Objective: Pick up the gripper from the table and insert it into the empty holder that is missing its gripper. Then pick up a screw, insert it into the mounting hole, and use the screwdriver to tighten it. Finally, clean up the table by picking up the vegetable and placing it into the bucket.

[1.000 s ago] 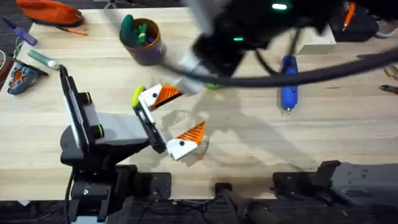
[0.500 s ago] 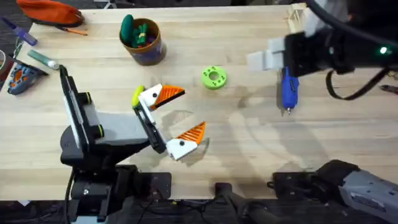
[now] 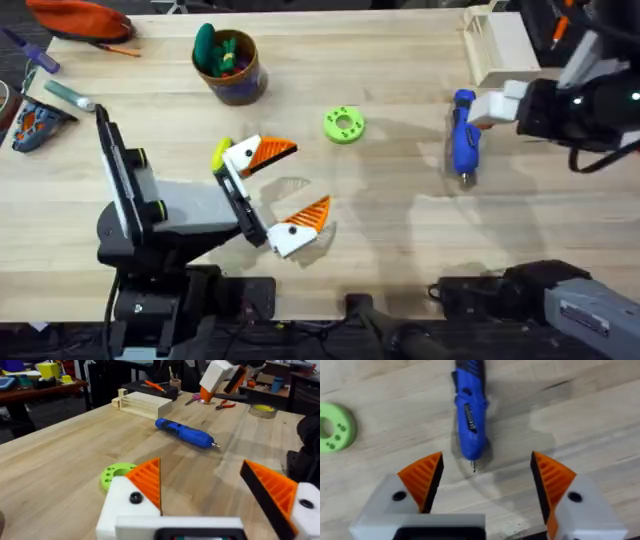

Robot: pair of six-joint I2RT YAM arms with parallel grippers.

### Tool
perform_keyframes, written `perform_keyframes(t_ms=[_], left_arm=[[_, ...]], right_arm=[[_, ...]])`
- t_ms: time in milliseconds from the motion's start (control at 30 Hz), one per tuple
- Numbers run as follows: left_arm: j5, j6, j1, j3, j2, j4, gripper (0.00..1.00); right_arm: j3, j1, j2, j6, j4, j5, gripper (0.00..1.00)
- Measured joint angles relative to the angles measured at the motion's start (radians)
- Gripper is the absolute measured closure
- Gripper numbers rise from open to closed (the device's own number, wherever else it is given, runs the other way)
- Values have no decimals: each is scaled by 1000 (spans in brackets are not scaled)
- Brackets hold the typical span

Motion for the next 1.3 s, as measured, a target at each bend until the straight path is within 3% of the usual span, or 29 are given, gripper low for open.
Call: perform_keyframes(t_ms=[167, 1000, 1100, 1300], left_arm=[[0, 0, 0, 0, 0, 0, 15], [0, -1, 0, 0, 0, 0, 23], [0, -1, 0, 0, 0, 0, 199], [0, 0, 0, 0, 0, 0, 698]], right_arm=[[0, -38, 0, 4, -4, 0, 8], [0, -39, 0, 4, -4, -1, 7], [0, -39, 4, 4, -3, -1, 8], [0, -39, 30, 4, -2, -1, 8]])
